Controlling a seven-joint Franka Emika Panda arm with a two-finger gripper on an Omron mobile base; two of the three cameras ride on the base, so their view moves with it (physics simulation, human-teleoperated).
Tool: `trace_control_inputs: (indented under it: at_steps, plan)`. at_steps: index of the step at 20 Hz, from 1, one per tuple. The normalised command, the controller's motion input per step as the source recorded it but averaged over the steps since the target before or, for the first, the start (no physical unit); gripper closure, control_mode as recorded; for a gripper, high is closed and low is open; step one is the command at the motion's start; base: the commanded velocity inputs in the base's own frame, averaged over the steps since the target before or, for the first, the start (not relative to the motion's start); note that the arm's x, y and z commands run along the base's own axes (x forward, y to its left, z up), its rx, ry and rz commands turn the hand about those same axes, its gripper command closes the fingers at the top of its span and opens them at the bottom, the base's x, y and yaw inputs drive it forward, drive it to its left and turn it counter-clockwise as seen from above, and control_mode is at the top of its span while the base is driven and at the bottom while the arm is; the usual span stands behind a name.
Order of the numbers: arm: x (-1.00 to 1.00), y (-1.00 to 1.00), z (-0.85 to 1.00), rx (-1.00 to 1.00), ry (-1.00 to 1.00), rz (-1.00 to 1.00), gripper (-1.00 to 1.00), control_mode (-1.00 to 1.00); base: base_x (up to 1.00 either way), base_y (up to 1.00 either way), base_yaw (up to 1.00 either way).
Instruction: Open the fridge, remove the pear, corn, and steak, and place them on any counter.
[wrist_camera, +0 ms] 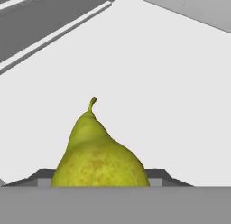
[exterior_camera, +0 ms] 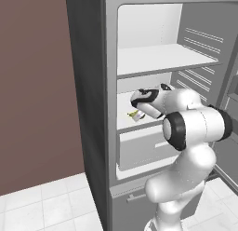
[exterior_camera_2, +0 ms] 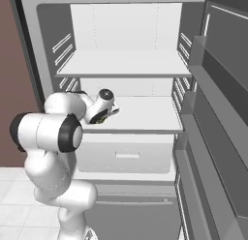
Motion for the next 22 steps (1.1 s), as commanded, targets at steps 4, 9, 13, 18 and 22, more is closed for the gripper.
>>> trace_control_inputs:
  at_steps: [4,9,13,18,22]
  plan:
    - [-1.0,-0.53,0.26,0.01,-0.23,0.0,1.0,-1.0,0.0,0.0,0.0]
    - [-1.0,-0.46,0.45,0.05,-0.16,0.0,1.0,-1.0,0.0,0.0,0.0]
    - [-1.0,-0.09,0.95,0.06,-0.05,0.0,1.0,-1.0,0.0,0.0,0.0]
    - [-0.87,0.0,1.0,0.07,0.03,0.0,1.0,-1.0,0.0,0.0,0.0]
    - [-0.57,0.04,1.0,0.05,0.16,-0.04,1.0,-1.0,0.0,0.0,0.0]
